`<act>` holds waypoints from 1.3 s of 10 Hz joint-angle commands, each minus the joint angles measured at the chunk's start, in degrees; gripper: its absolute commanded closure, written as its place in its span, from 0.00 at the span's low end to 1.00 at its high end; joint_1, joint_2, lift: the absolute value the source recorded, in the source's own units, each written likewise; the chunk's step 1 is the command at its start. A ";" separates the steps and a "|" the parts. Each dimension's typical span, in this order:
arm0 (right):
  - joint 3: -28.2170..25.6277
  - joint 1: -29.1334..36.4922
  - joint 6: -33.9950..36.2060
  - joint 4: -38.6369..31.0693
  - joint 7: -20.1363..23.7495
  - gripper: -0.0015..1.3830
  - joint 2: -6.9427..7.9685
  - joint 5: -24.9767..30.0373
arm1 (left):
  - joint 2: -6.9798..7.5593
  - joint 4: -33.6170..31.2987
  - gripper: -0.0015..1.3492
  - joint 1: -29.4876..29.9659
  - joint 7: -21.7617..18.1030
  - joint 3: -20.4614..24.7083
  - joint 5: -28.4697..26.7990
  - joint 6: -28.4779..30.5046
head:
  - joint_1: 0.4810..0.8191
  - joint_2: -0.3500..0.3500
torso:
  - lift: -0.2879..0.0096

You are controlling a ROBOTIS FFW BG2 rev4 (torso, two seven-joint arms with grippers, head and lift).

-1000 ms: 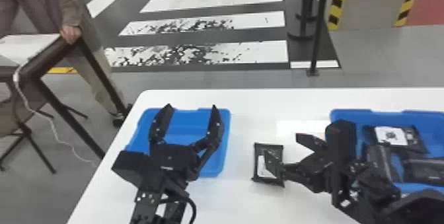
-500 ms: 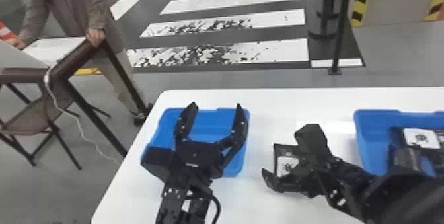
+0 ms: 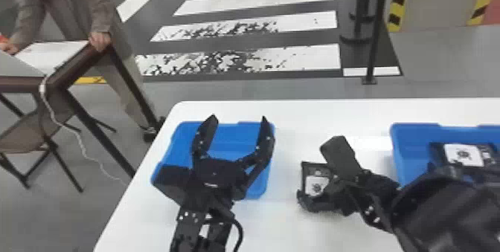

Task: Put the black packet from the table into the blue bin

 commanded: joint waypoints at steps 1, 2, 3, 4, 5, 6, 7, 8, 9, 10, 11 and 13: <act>1.46 -0.88 1.54 1.45 -0.02 0.09 0.00 -1.37 | 0.00 0.13 0.07 -0.17 0.00 -0.14 0.00 -0.22 | 0.63 0.89 | 0.60; 1.91 -0.88 2.24 1.17 -0.19 0.26 0.00 -1.37 | 0.00 0.27 0.07 -0.31 0.00 -0.02 0.00 -0.22 | 0.63 0.89 | 0.60; 2.37 -0.88 2.38 0.33 -0.81 0.57 0.00 -1.03 | 0.09 0.27 0.07 -0.31 0.00 -0.02 0.00 -0.22 | 0.63 0.89 | 0.60; 2.37 -0.46 2.52 -0.94 -1.60 0.73 0.00 -0.80 | 0.26 0.41 0.07 -0.17 0.00 -0.02 0.00 -0.22 | 0.63 0.89 | 0.60; 2.37 -0.04 2.52 -1.78 -2.30 0.83 -0.09 -1.26 | 0.35 0.41 0.07 -0.17 0.00 -0.25 0.00 -0.22 | 0.63 0.90 | 0.60; 2.26 0.25 2.52 -2.34 -2.65 0.85 -0.09 -1.37 | 0.35 0.41 0.07 -0.17 0.00 -0.14 0.00 -0.22 | 0.63 0.90 | 0.60; 2.26 0.53 3.08 -2.62 -3.00 0.85 -0.17 -1.37 | 0.35 0.41 0.07 -0.17 0.00 -0.02 0.00 -0.22 | 0.63 0.91 | 0.60; 2.14 0.81 3.36 -2.91 -3.27 0.85 -0.17 -1.37 | 0.35 0.41 0.07 0.11 0.00 -0.02 0.00 -0.22 | 0.63 0.91 | 0.60; 1.00 1.79 2.94 -4.03 -3.36 0.85 -0.35 -1.37 | 0.35 0.41 0.07 0.25 0.00 0.21 0.00 -0.22 | 0.63 0.91 | 0.60; -2.66 4.04 1.54 -7.12 -3.36 0.85 -0.61 -0.57 | 0.35 0.41 0.07 0.39 0.00 0.32 0.00 -0.50 | 0.63 0.91 | 0.60; -8.26 7.56 0.27 -12.75 -3.44 0.85 -0.70 2.17 | 0.35 0.41 0.07 0.81 0.00 0.66 0.00 -0.64 | 0.63 0.91 | 0.60; -19.57 16.00 -2.26 -26.11 -5.11 0.85 -0.61 6.05 | 0.35 0.41 0.07 0.95 0.00 0.66 0.00 -0.93 | 0.63 0.85 | 0.60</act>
